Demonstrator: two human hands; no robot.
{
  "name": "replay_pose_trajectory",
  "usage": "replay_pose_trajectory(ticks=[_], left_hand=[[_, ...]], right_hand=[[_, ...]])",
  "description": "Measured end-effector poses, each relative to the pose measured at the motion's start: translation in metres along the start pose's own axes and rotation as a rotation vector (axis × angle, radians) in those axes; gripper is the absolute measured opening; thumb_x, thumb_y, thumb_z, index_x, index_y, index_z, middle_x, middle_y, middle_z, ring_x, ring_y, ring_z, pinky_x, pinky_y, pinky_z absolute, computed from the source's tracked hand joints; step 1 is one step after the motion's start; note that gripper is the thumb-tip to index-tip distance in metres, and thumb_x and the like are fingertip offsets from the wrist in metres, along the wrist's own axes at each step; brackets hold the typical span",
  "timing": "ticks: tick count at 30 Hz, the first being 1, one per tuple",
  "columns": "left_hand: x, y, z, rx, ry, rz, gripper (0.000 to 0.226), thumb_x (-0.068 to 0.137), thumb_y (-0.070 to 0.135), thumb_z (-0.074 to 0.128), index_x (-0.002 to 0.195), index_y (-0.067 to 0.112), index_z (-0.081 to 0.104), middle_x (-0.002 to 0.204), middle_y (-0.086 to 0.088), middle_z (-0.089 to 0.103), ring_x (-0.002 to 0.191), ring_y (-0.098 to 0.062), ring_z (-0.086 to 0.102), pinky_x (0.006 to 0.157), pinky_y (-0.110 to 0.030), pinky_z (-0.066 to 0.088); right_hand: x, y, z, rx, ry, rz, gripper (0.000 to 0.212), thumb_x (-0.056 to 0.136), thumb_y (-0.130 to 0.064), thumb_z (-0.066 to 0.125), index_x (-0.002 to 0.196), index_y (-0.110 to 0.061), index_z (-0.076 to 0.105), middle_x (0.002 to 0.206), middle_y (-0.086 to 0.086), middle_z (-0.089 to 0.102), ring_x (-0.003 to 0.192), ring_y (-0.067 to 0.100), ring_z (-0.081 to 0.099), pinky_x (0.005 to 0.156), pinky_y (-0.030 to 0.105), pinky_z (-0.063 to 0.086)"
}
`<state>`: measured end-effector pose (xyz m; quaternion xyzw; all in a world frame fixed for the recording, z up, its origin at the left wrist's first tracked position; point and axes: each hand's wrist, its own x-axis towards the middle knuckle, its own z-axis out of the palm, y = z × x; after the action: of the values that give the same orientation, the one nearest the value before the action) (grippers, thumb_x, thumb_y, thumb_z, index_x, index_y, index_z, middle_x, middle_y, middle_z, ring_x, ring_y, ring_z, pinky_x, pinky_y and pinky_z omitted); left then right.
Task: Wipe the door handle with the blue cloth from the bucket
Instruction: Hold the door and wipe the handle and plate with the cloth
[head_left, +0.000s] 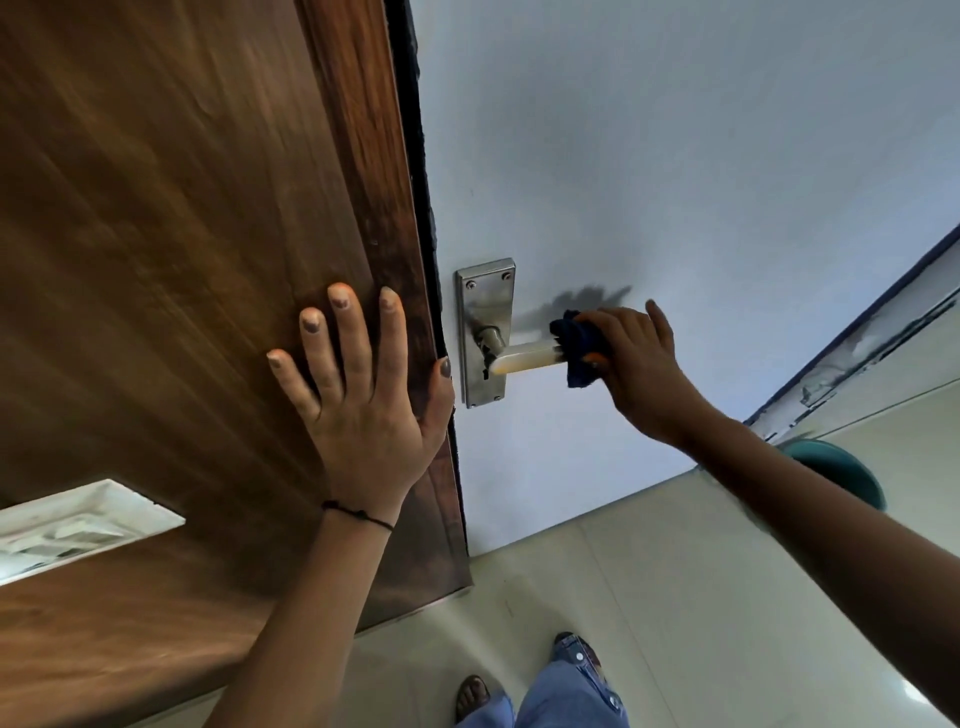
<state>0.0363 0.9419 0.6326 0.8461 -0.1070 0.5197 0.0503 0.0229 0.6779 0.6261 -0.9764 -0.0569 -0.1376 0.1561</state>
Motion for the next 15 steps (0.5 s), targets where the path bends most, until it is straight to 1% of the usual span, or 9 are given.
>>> replay_pose_trajectory(ticks=[1,3,5,8,12,13,15], left_hand=[[0.0,0.0,0.001,0.003,0.002,0.006,0.079,0.095,0.052,0.036,0.155,0.022,-0.006,0.16,0.002,-0.024,0.147,-0.016,-0.022,0.118,-0.043,-0.014],[-0.001,0.0,0.002,0.004,0.006,0.007,0.079,0.095,0.052,0.035,0.155,0.022,-0.006,0.16,0.003,-0.025,0.147,-0.016,-0.022,0.118,-0.043,-0.014],[0.0,-0.001,0.003,0.007,0.009,0.003,0.079,0.094,0.051,0.037,0.155,0.022,-0.006,0.16,0.003,-0.025,0.147,-0.016,-0.022,0.118,-0.043,-0.014],[-0.001,-0.002,0.003,0.002,0.008,0.008,0.08,0.095,0.051,0.039,0.155,0.021,-0.005,0.16,0.003,-0.024,0.147,-0.017,-0.022,0.118,-0.043,-0.014],[-0.001,-0.002,0.002,0.0,-0.001,0.006,0.078,0.096,0.051,0.037,0.155,0.021,-0.005,0.16,0.001,-0.024,0.147,-0.017,-0.022,0.118,-0.043,-0.014],[0.0,-0.002,0.002,-0.002,-0.003,0.009,0.078,0.096,0.051,0.037,0.155,0.021,-0.005,0.161,-0.001,-0.022,0.147,-0.017,-0.022,0.118,-0.043,-0.014],[0.0,-0.002,0.002,0.0,-0.004,0.006,0.079,0.096,0.05,0.038,0.155,0.021,-0.005,0.162,-0.01,-0.012,0.147,-0.017,-0.022,0.118,-0.043,-0.014]], right_hand=[[0.0,-0.004,0.0,0.004,0.008,-0.001,0.042,0.096,-0.021,0.037,0.135,-0.007,0.048,0.126,0.014,0.054,0.122,0.033,0.047,0.118,0.05,0.007],[0.003,-0.024,0.005,-0.009,0.034,-0.034,0.044,0.093,-0.021,0.038,0.133,-0.007,0.05,0.124,0.015,0.055,0.12,0.034,0.048,0.116,0.05,0.009],[0.008,-0.051,0.014,-0.02,0.073,-0.105,0.046,0.09,-0.022,0.04,0.132,-0.008,0.051,0.121,0.013,0.057,0.117,0.03,0.048,0.115,0.048,0.01],[0.008,-0.071,0.027,-0.041,0.139,-0.166,0.043,0.091,-0.015,0.048,0.134,-0.009,0.047,0.122,0.009,0.057,0.116,0.028,0.048,0.116,0.05,0.015],[0.008,-0.043,0.022,-0.109,0.148,-0.174,0.041,0.093,-0.019,0.048,0.133,-0.012,0.048,0.123,0.008,0.058,0.116,0.028,0.052,0.114,0.05,0.012],[0.008,-0.033,0.02,-0.11,0.144,-0.154,0.04,0.092,-0.019,0.048,0.132,-0.013,0.047,0.123,0.008,0.058,0.115,0.029,0.052,0.114,0.05,0.011],[0.007,-0.017,0.017,-0.104,0.139,-0.11,0.041,0.09,-0.016,0.048,0.131,-0.014,0.046,0.123,0.009,0.057,0.115,0.03,0.051,0.114,0.05,0.012]])
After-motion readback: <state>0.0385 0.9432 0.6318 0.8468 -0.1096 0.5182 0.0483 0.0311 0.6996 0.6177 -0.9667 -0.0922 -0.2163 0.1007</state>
